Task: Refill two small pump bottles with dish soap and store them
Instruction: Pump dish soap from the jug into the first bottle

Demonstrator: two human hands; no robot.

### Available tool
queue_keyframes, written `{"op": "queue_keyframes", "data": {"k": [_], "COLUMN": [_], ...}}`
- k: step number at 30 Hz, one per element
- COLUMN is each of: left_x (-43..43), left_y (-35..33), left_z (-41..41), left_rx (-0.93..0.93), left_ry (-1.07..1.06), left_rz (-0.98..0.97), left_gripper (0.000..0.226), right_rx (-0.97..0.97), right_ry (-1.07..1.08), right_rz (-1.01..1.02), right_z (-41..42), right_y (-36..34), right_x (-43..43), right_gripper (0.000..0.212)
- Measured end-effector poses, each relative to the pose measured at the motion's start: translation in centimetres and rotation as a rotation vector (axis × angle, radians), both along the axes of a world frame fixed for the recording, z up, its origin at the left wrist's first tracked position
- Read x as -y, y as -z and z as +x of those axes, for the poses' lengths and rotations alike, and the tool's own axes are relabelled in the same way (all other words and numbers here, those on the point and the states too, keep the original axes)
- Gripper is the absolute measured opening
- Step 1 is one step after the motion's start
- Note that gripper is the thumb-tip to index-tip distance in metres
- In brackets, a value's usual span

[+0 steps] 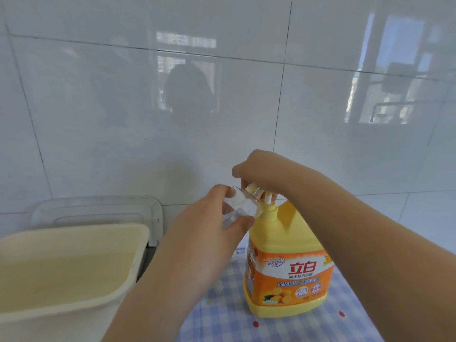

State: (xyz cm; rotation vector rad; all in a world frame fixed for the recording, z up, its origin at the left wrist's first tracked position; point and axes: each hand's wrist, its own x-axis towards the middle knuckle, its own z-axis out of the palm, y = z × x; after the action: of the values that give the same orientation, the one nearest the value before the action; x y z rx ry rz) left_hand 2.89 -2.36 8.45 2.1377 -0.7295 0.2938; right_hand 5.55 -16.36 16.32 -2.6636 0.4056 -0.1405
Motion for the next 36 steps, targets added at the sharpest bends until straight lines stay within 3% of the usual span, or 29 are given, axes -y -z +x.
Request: {"op": "queue_keyframes", "data": {"k": [9, 18, 24, 29, 36], "left_x": [0.1, 0.0, 0.0, 0.0, -0.2], "left_y": [0.1, 0.2, 0.1, 0.2, 0.0], "left_z": [0.0, 0.3, 0.2, 0.2, 0.1], "left_rx": [-0.006, -0.023, -0.039, -0.034, -0.012], "left_ry": [0.006, 0.015, 0.016, 0.019, 0.011], "left_rz": [0.035, 0.099, 0.137, 0.143, 0.137], "left_gripper": [0.039, 0.034, 0.035, 0.036, 0.037], "right_rx": [-0.049, -0.013, 0.035, -0.001, 0.033], "right_ry": [0.043, -0.072, -0.046, -0.048, -0.010], "right_rz": [0.044, -0.084, -0.046, -0.083, -0.047], "right_z": [0.3, 0.0, 0.5, 0.1, 0.2], "right_y": [0.3, 1.0, 1.7, 1.3, 1.3], "right_x": [-0.1, 0.1, 0.7, 0.0, -0.1], "right_gripper": [0.017, 0.022, 0.018, 0.035, 0.032]}}
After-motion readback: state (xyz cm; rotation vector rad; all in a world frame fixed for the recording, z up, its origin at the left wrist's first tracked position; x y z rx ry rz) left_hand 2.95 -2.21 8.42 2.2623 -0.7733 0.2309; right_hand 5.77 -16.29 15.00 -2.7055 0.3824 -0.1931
